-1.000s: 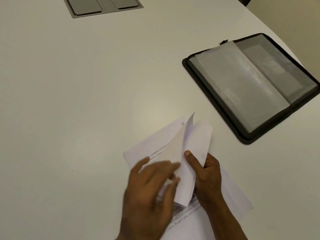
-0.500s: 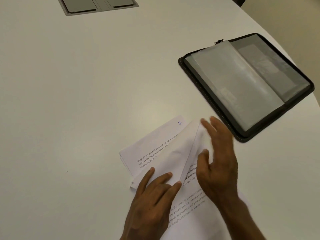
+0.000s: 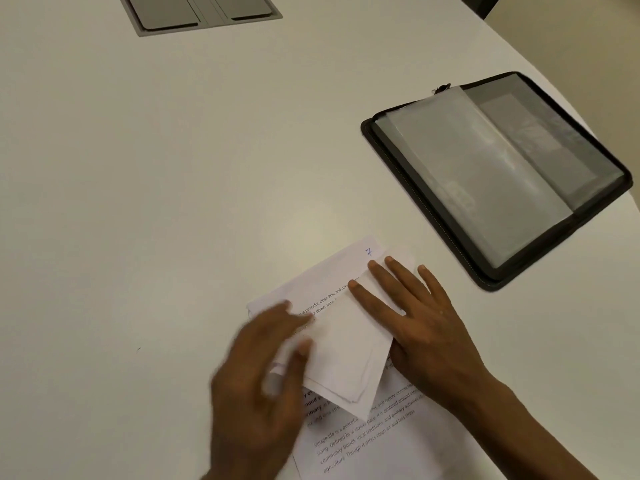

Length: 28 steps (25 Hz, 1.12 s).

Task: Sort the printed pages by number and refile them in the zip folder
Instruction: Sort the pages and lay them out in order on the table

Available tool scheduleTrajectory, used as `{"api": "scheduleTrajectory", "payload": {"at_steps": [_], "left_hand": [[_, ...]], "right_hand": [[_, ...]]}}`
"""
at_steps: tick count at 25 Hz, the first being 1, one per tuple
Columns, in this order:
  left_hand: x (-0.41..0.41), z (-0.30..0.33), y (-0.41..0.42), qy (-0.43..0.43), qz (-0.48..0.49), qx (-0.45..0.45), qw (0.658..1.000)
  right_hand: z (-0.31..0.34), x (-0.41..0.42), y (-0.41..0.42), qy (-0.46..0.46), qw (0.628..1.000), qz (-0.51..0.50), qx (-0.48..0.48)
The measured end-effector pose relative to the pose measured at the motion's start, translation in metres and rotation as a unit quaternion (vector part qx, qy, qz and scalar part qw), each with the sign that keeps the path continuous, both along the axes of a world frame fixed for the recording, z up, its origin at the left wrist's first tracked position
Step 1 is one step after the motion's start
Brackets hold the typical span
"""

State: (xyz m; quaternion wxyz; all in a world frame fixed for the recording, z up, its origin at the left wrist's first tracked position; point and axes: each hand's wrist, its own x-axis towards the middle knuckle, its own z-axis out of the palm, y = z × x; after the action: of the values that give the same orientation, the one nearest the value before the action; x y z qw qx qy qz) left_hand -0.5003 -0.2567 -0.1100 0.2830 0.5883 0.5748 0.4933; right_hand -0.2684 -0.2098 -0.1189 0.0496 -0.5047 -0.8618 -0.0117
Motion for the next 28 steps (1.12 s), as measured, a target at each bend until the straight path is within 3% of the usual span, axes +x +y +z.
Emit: {"api": "scheduleTrajectory", "payload": {"at_steps": [2,4,6,10,13,17,20,24,28], "left_hand": [[-0.023,-0.001,0.027,0.111,0.07,-0.09,0.987],[-0.037,-0.009,0.047,0.25,0.051,-0.171,0.952],[-0.038,-0.015,0.053,0.3,0.014,-0.206,0.931],[-0.034,-0.01,0.056,0.268,0.016,-0.199,0.943],[-0.032,0.004,0.056,0.159,0.026,-0.189,0.969],[-0.02,0.023,0.044,0.116,0.024,-0.122,0.986],[-0.008,0.026,0.029,0.15,0.032,-0.031,0.988],[0.002,0.014,0.007,0.311,0.004,0.149,0.939],[0.002,0.003,-0.008,0.351,-0.031,0.209,0.912]], "right_hand": [[-0.006,-0.003,-0.003,0.048,0.999,-0.019,0.003],[-0.015,-0.008,-0.008,0.096,0.995,-0.041,0.007],[-0.025,-0.014,-0.014,0.127,0.99,-0.062,0.014],[-0.037,-0.017,-0.019,0.154,0.984,-0.081,0.038],[-0.039,-0.016,-0.02,0.149,0.984,-0.08,0.056],[-0.038,-0.014,-0.022,0.137,0.983,-0.071,0.1],[-0.038,-0.014,-0.022,0.145,0.979,-0.083,0.118],[-0.038,-0.013,-0.021,0.163,0.97,-0.099,0.149],[-0.038,-0.012,-0.021,0.17,0.968,-0.099,0.159]]}}
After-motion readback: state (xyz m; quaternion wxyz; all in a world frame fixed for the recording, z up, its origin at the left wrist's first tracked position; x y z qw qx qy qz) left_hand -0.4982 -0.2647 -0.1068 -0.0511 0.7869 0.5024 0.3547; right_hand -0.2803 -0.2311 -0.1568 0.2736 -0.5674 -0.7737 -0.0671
